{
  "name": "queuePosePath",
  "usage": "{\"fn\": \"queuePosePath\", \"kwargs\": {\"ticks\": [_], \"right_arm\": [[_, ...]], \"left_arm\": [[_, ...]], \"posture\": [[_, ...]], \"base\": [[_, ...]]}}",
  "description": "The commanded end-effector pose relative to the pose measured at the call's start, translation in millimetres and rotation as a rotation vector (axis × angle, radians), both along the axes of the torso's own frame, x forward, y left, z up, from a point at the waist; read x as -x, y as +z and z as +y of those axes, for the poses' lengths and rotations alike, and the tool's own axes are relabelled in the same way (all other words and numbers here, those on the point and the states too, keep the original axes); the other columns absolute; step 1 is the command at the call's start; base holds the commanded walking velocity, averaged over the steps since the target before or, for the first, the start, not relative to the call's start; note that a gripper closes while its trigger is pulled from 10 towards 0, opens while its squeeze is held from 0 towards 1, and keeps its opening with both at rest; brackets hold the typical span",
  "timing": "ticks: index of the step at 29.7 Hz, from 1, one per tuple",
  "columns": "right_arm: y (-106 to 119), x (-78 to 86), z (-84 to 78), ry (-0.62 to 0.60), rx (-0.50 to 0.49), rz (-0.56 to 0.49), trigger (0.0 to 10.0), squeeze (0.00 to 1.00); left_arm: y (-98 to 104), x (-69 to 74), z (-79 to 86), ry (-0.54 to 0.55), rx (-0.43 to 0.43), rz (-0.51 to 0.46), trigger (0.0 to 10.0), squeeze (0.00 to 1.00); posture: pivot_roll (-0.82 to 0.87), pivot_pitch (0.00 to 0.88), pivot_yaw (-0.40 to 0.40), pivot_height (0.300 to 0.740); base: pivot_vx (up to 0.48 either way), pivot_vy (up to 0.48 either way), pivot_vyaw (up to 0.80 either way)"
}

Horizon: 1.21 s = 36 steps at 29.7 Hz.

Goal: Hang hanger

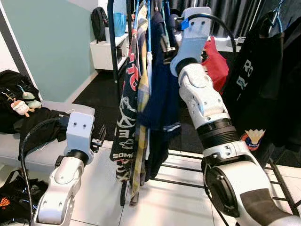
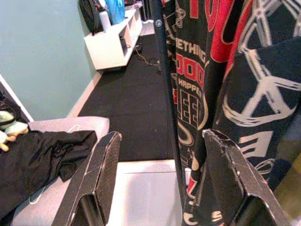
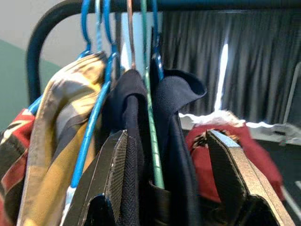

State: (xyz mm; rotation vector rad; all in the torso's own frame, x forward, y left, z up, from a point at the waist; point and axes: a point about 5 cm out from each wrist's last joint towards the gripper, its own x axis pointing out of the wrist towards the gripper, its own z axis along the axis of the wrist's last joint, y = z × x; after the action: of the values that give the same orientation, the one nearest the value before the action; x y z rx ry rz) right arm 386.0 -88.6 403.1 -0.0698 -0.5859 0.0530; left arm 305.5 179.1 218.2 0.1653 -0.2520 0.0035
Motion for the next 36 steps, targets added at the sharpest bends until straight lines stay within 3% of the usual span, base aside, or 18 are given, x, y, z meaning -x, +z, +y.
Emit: {"fn": "queuePosePath", "kwargs": {"ticks": [1, 4, 5, 7, 8, 9, 10, 12, 20, 22, 27, 29, 36], "right_arm": [[7, 3.6, -5.6, -0.050, 0.014, -0.059, 10.0, 0.00], [10, 6.0, -7.3, -0.054, 0.018, -0.087, 10.0, 0.00], [14, 11.3, -4.3, 0.034, -0.016, -0.129, 10.0, 0.00], [14, 11.3, -4.3, 0.034, -0.016, -0.129, 10.0, 0.00], [19, 17.1, -0.6, 0.139, -0.064, -0.171, 10.0, 0.00], [19, 17.1, -0.6, 0.139, -0.064, -0.171, 10.0, 0.00], [24, 23.7, 0.4, 0.234, -0.101, -0.219, 10.0, 0.00], [27, 27.4, -1.7, 0.290, -0.139, -0.242, 10.0, 0.00], [35, 31.4, -16.4, 0.264, -0.141, -0.287, 10.0, 0.00], [26, 19.8, -23.9, 0.164, -0.118, -0.214, 10.0, 0.00], [19, 11.8, -31.0, 0.093, -0.123, -0.159, 10.0, 0.00], [10, 3.7, -31.7, 0.129, -0.119, -0.070, 10.0, 0.00], [-3, -2.6, -29.0, 0.226, -0.121, 0.022, 10.0, 0.00]], "left_arm": [[-5, 0.8, -0.3, 0.003, -0.006, 0.014, 10.0, 0.00], [-5, 0.8, -0.8, 0.003, -0.005, 0.014, 10.0, 0.00], [-5, 0.6, -1.7, 0.001, -0.005, 0.014, 10.0, 0.00], [-5, 0.6, -1.7, 0.001, -0.005, 0.014, 10.0, 0.00], [-5, 0.5, -2.4, 0.000, -0.004, 0.014, 10.0, 0.00], [-5, 0.5, -2.4, 0.000, -0.004, 0.014, 10.0, 0.00], [-5, 0.3, -2.8, 0.000, -0.004, 0.014, 10.0, 0.00], [-5, 0.1, -3.1, -0.001, -0.003, 0.013, 10.0, 0.00], [-5, 0.0, -4.0, -0.002, -0.001, 0.015, 10.0, 0.00], [-5, -0.5, -5.1, -0.007, 0.000, 0.015, 10.0, 0.00], [-4, -0.5, -5.3, -0.008, 0.001, 0.014, 10.0, 0.00], [-4, -0.3, -4.8, -0.006, 0.002, 0.014, 10.0, 0.00], [-4, -0.2, -4.9, -0.004, 0.004, 0.013, 10.0, 0.00]], "posture": [[-0.09, 0.139, -0.004, 0.740], [-0.09, 0.139, -0.004, 0.740], [-0.09, 0.139, -0.003, 0.740], [-0.09, 0.139, -0.003, 0.740], [-0.09, 0.140, -0.003, 0.740], [-0.09, 0.140, -0.003, 0.740], [-0.09, 0.140, -0.003, 0.740], [-0.09, 0.140, -0.003, 0.740], [-0.09, 0.142, 0.000, 0.740], [-0.09, 0.142, 0.000, 0.740], [-0.09, 0.142, 0.000, 0.740], [-0.09, 0.143, -0.001, 0.740], [-0.09, 0.143, -0.001, 0.740]], "base": [[0.000, 0.000, 0.00], [0.000, 0.000, 0.00], [0.000, 0.000, 0.00], [0.000, 0.000, 0.00], [0.000, 0.000, 0.00], [0.000, 0.000, 0.00], [0.000, 0.000, 0.00], [0.000, 0.000, 0.00], [0.000, 0.000, 0.00], [0.000, 0.000, 0.00], [0.000, 0.000, 0.00], [0.000, 0.000, 0.00], [0.000, 0.000, 0.00]]}}
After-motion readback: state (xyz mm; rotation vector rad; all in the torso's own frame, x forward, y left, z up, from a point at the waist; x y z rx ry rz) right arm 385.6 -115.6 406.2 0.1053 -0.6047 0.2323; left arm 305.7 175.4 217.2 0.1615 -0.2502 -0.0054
